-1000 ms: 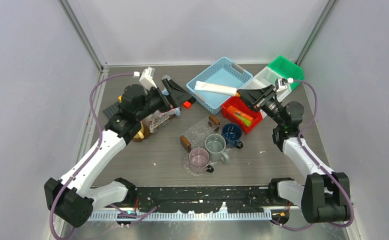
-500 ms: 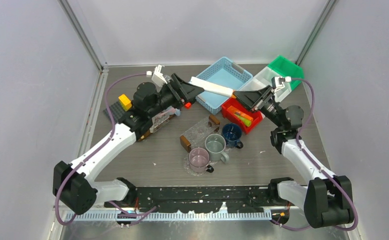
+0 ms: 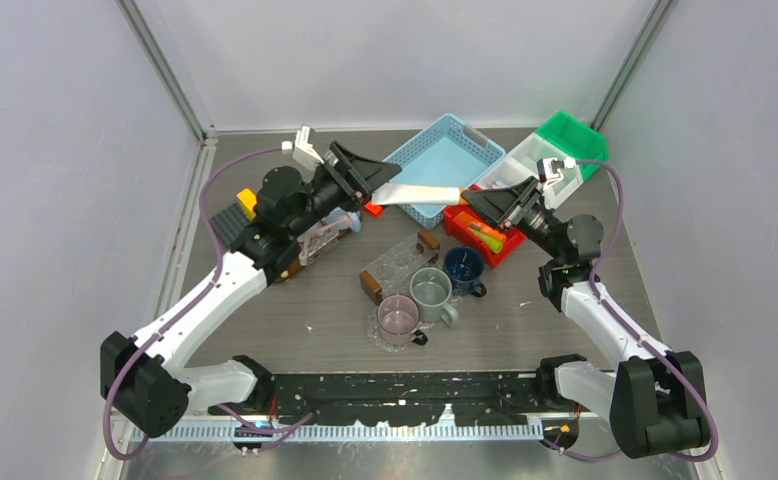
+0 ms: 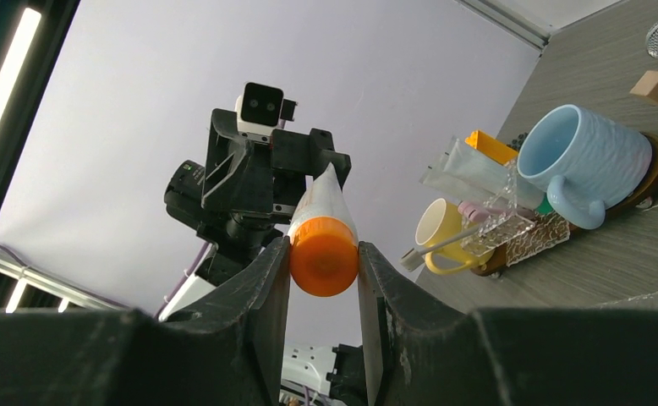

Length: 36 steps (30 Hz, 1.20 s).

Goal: Prepare toiletry sets of a toothbrush and toothpaste on the tray
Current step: Pick up the toothpaste from the storage box.

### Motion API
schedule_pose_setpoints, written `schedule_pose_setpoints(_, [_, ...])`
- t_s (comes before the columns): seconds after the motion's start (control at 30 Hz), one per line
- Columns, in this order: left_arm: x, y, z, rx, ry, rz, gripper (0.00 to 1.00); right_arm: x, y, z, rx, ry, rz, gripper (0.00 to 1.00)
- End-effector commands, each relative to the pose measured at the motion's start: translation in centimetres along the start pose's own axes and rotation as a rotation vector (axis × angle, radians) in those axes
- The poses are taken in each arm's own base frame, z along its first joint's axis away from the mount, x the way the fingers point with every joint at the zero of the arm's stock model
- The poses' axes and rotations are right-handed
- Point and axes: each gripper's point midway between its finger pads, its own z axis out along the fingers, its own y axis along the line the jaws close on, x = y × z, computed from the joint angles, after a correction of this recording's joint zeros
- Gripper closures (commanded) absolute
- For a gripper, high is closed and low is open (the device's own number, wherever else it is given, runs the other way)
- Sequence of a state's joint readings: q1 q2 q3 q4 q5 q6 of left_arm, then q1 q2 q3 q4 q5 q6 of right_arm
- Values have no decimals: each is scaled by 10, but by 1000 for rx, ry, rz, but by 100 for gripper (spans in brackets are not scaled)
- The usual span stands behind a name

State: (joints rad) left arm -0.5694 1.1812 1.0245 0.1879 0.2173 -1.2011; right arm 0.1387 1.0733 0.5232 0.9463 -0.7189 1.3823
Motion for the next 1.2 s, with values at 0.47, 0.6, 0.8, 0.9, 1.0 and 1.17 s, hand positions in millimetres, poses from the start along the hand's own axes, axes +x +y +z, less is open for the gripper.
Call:
schedule_pose_setpoints(0.47, [17,10,-15,-20,41,-58,39,-6,27,-2,-101,-54,-129,99])
schedule_pose_setpoints(0.6, [11,-2,-15,9,23,-54,54,-2,22,-4,-88,-39,-151,99])
schedule_pose_setpoints(0.8, [8,-12,-13,38,24,-53,90,5,17,-7,-75,-19,-167,99])
schedule_pose_setpoints(0.9, [8,-16,-16,47,23,-49,100,8,16,-8,-69,-17,-168,95])
schedule_pose_setpoints(1.0, [4,-20,-22,42,9,-22,100,12,11,-9,-50,-6,-168,75])
schedule_pose_setpoints(1.17, [-9,-27,-38,-37,-20,126,100,23,-10,-5,47,37,-165,25])
